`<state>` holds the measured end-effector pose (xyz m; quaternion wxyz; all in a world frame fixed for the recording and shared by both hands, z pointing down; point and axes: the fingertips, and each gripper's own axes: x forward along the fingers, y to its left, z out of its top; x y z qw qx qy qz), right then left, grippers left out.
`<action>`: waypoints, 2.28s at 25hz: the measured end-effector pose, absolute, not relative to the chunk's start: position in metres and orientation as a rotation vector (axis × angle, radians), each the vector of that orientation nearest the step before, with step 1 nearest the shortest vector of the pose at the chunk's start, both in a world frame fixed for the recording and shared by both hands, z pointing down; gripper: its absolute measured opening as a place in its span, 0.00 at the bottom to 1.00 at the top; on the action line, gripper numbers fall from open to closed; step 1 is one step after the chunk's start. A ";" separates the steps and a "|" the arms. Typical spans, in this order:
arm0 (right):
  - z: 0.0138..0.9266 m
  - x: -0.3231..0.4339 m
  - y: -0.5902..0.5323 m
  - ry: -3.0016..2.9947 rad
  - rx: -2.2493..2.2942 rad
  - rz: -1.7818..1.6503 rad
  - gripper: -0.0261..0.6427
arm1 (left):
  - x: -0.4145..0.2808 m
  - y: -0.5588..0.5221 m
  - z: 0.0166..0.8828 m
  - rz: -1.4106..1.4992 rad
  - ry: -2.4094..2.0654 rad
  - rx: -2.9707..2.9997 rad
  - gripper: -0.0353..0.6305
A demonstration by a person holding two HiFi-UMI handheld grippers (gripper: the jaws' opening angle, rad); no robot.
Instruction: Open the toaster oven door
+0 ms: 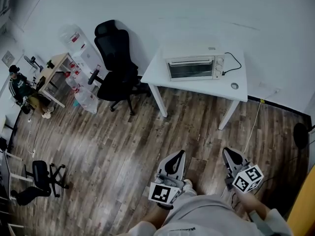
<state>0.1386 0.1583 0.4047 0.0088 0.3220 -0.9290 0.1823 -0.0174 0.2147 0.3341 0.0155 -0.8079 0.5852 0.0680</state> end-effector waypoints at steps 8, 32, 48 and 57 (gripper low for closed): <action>0.398 0.095 0.132 -2.896 1.048 0.554 0.06 | -0.065 0.183 0.334 0.218 1.778 -2.507 0.06; 0.406 0.038 -0.048 -2.915 0.882 0.601 0.06 | -0.088 -0.004 0.320 0.189 1.791 -2.483 0.06; 0.411 -0.004 -0.200 -2.985 0.687 0.666 0.06 | -0.101 -0.132 0.327 0.131 1.937 -2.404 0.06; 0.438 -0.030 -0.247 -2.982 0.766 0.824 0.06 | -0.119 -0.160 0.337 0.124 1.932 -2.428 0.06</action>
